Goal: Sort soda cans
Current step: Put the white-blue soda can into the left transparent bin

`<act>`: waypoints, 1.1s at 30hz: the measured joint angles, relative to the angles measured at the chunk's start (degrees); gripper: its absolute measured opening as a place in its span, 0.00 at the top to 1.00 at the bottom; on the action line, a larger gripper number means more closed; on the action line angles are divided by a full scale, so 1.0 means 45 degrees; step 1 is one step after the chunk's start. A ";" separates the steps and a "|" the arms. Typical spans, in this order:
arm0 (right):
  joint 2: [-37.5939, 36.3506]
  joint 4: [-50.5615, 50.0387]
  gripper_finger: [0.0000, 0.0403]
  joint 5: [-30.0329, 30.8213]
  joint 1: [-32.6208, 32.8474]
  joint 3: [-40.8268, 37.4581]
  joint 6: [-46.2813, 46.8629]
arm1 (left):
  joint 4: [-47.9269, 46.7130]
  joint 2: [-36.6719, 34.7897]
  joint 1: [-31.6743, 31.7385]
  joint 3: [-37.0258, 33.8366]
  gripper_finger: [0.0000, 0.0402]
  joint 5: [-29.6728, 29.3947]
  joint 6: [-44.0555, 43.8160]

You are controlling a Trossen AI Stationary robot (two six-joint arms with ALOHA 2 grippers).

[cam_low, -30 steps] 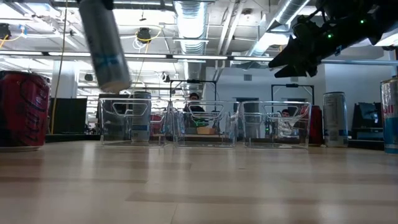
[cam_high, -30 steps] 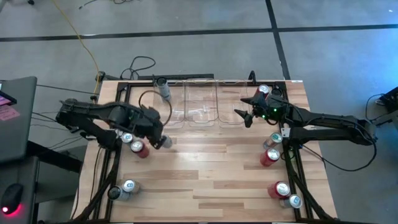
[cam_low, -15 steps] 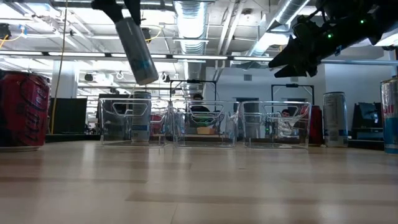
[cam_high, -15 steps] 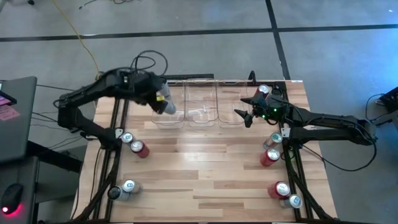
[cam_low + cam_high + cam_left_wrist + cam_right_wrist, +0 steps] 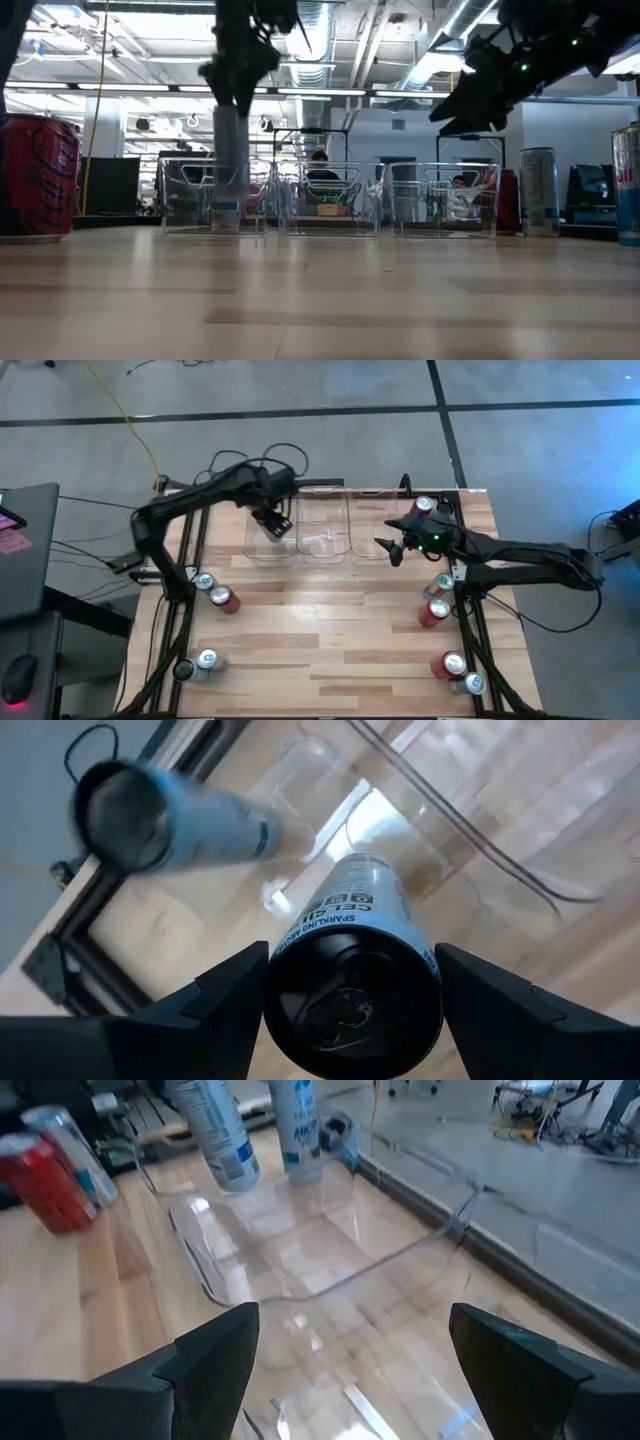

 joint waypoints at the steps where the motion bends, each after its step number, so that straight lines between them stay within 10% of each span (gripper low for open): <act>1: 0.0174 0.0057 0.13 0.0000 0.0000 0.0000 -0.0015 | 0.0177 0.0215 0.0038 0.0000 0.36 0.0007 0.0274; 16: 0.1963 0.1802 0.13 0.0000 0.0000 0.0000 -0.0112 | 0.1480 0.2162 0.1104 0.1999 0.36 -0.0090 0.5463; 33: 0.1943 0.1752 0.13 -0.0005 0.0000 0.0000 -0.0370 | 0.1462 0.3408 0.2594 0.2953 0.36 0.0303 0.7179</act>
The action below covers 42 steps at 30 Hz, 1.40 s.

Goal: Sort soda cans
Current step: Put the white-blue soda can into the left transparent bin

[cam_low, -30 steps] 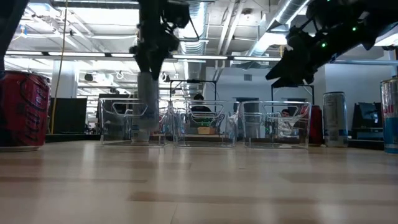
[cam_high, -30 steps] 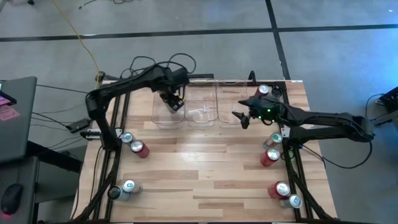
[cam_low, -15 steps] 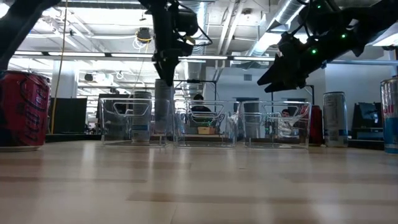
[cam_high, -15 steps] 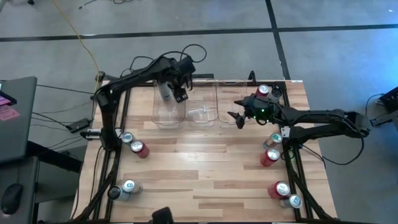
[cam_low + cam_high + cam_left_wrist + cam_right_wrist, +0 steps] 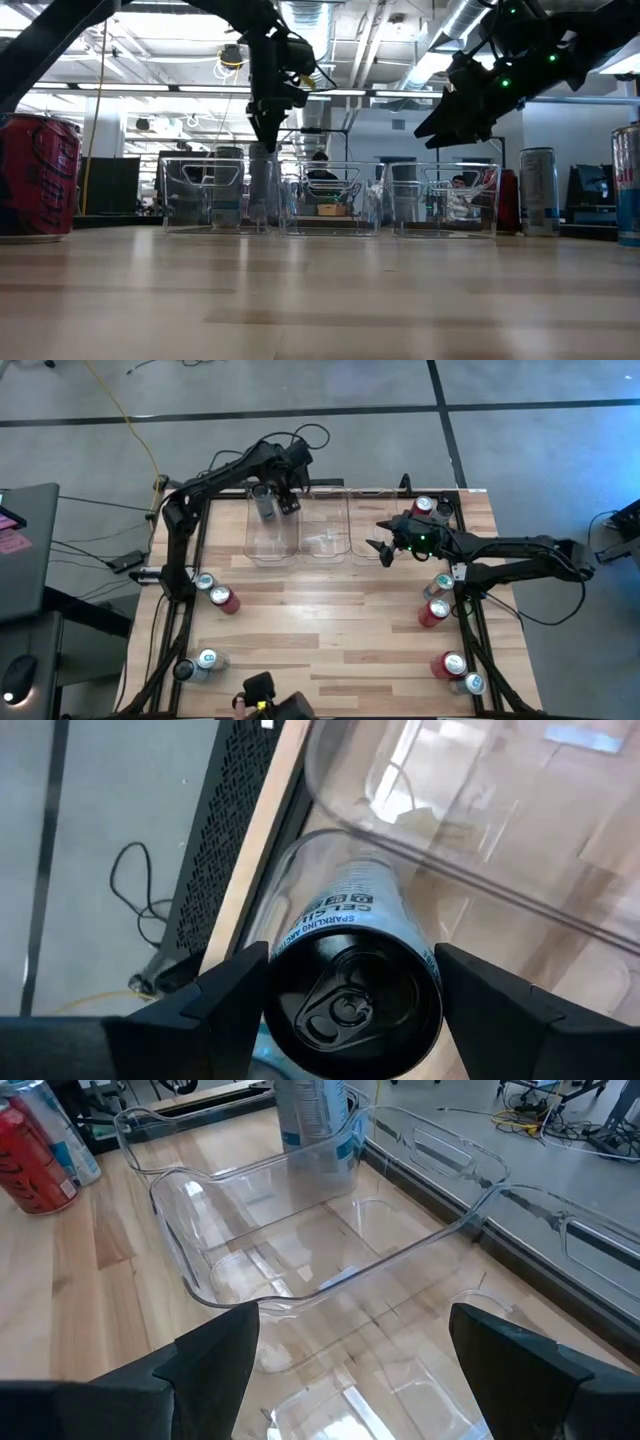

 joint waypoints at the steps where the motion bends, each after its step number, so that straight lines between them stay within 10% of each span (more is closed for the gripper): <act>1: 0.0000 0.0000 0.13 0.0000 0.0000 0.0000 0.0000 | -0.0042 -0.0009 0.0095 0.0000 0.36 0.0022 -0.0004; 31: -0.0010 -0.0009 0.13 0.0000 0.0000 0.0000 0.0015 | 0.0824 -0.0033 0.0354 0.0000 0.27 0.0723 0.0297; 42: -0.0010 -0.0005 0.13 0.0000 0.0000 0.0000 0.0010 | -0.1079 -0.0976 0.0034 0.0000 0.27 -0.2259 -0.0643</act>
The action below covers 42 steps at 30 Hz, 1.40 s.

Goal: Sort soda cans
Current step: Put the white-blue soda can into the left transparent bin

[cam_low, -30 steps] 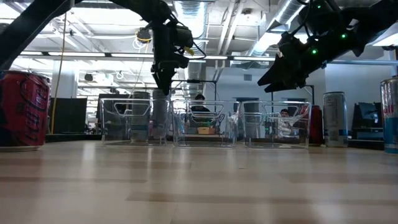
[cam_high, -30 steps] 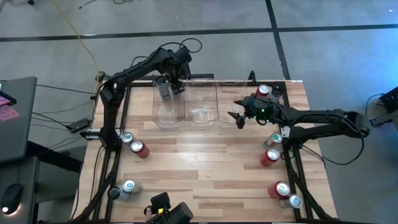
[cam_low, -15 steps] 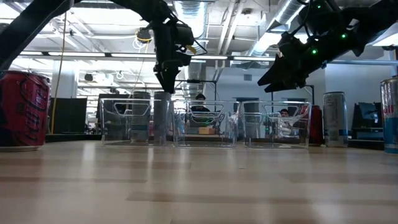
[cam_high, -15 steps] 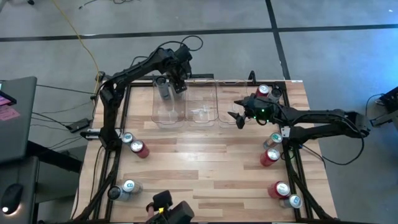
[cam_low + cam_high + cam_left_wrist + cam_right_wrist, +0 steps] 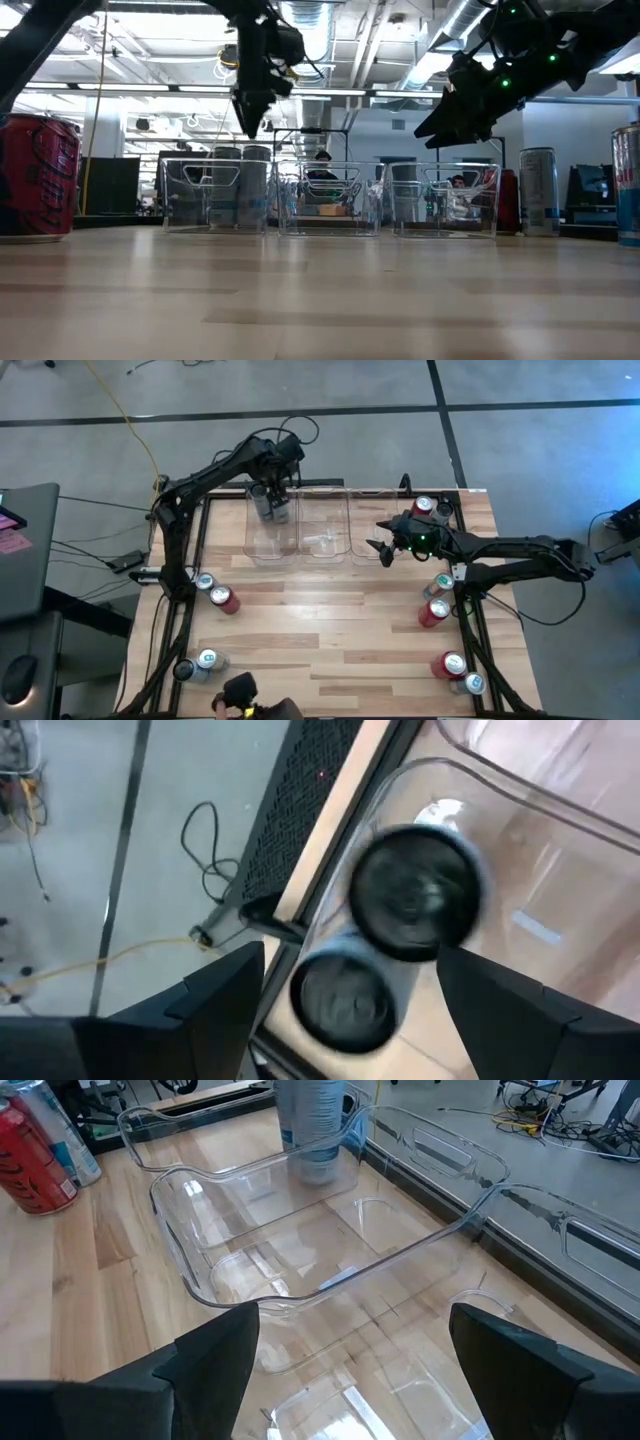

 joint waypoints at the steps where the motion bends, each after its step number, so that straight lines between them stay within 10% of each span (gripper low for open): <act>1: 0.0000 0.0021 0.13 0.0000 0.0000 0.0000 0.0000 | 0.0092 -0.0193 -0.0049 0.0000 0.27 -0.0004 -0.0125; 21: 0.0000 -0.0071 0.13 -0.0001 0.0096 0.0000 0.0146 | -0.1236 -0.4440 -0.3489 -0.0205 0.27 -0.0640 -0.3231; 42: 0.0005 0.1109 0.13 0.0000 0.1628 0.0000 -0.0430 | -0.2692 -0.9023 -1.0071 -0.6594 0.27 0.0256 -1.1835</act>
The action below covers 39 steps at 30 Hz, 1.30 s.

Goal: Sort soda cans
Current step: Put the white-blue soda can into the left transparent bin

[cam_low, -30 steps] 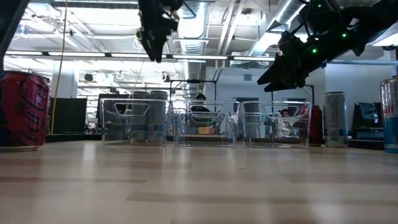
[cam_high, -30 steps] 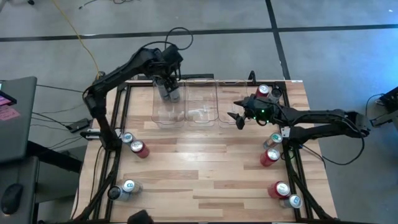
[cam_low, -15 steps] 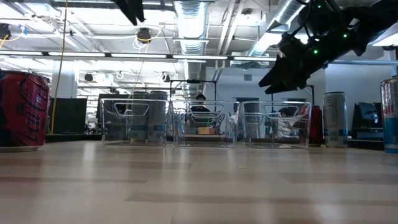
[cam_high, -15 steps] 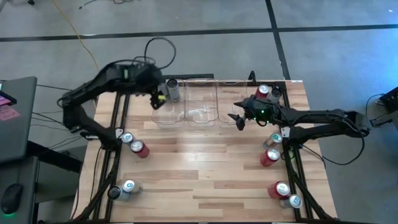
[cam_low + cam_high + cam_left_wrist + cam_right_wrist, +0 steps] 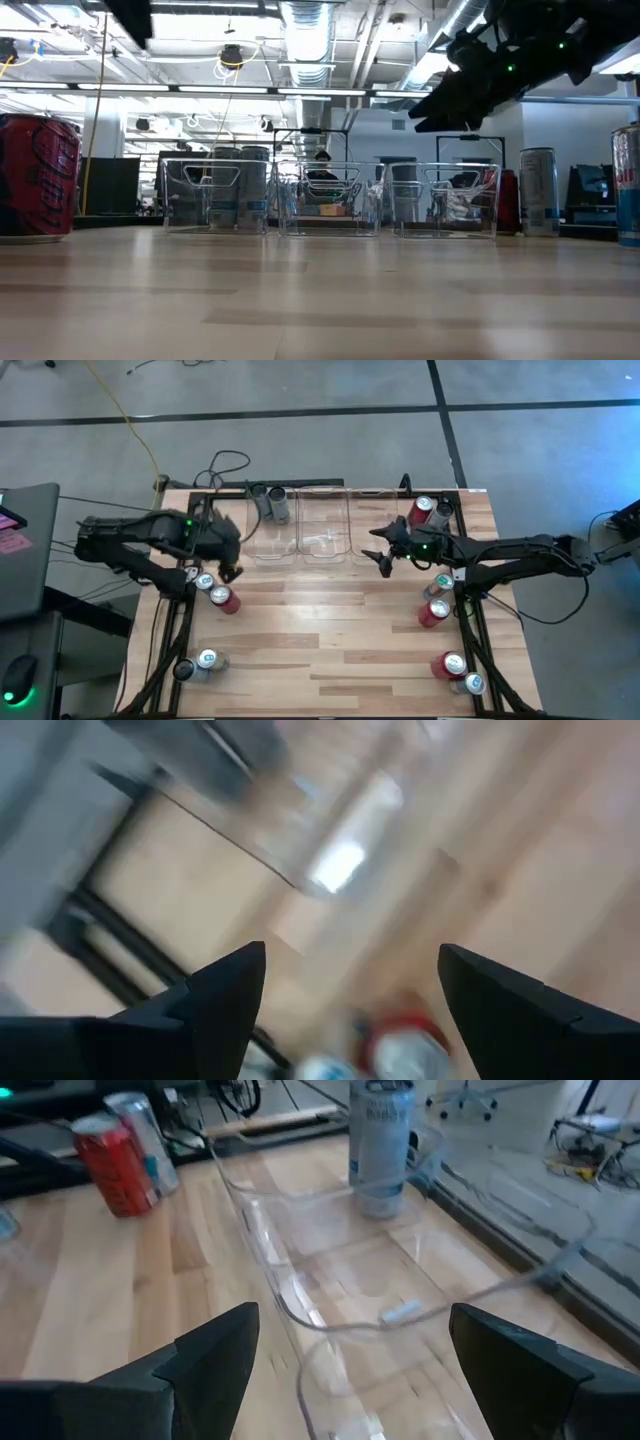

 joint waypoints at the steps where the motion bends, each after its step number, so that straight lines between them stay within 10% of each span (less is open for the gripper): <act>1: 0.0000 0.0098 0.13 0.0000 0.0035 0.0000 -0.0002 | 0.0072 -0.0143 -0.0366 -0.0270 0.27 0.0708 -0.0364; 23: 0.0000 0.0309 0.13 0.0005 0.0092 0.0000 0.0358 | 0.1781 0.1042 -0.8268 -0.1625 0.27 0.7259 -1.2202; 39: 0.0000 0.0087 0.13 0.0014 0.0029 0.0000 0.0372 | 0.2530 0.1645 -1.0996 -0.1625 0.27 0.6467 -1.6826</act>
